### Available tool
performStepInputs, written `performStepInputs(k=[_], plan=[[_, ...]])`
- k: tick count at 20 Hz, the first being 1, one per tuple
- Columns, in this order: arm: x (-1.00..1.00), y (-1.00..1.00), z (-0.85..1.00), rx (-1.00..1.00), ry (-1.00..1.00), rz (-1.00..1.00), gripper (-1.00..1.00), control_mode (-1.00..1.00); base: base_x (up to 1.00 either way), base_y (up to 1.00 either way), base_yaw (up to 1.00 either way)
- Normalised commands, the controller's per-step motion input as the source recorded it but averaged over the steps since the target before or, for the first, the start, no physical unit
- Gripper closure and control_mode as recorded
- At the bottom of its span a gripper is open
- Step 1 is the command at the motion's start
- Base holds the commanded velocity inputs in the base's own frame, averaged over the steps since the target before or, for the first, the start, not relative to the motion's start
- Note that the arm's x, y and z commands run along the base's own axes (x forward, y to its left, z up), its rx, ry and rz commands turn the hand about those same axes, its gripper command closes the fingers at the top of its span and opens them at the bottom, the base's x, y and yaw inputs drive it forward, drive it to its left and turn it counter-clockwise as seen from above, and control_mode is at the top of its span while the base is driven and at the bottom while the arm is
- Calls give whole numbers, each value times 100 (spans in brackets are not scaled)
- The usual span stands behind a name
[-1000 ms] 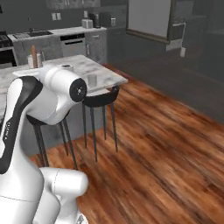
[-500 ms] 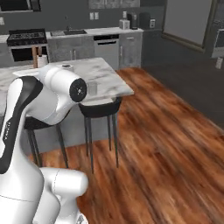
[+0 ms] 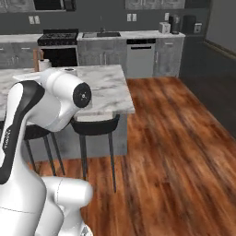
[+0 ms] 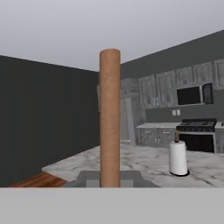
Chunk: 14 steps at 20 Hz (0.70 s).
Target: Take a straw from the drawer in front and place it inside the glass cup on the dining counter.
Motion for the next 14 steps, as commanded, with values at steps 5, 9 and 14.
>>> performStepInputs(k=[5,9,14], plan=[[0,0,0,0,0,0,100,100,100,-41,30],[0,0,0,0,0,0,100,100,99,-6,14],[0,0,0,0,0,0,100,100,78,0,0]])
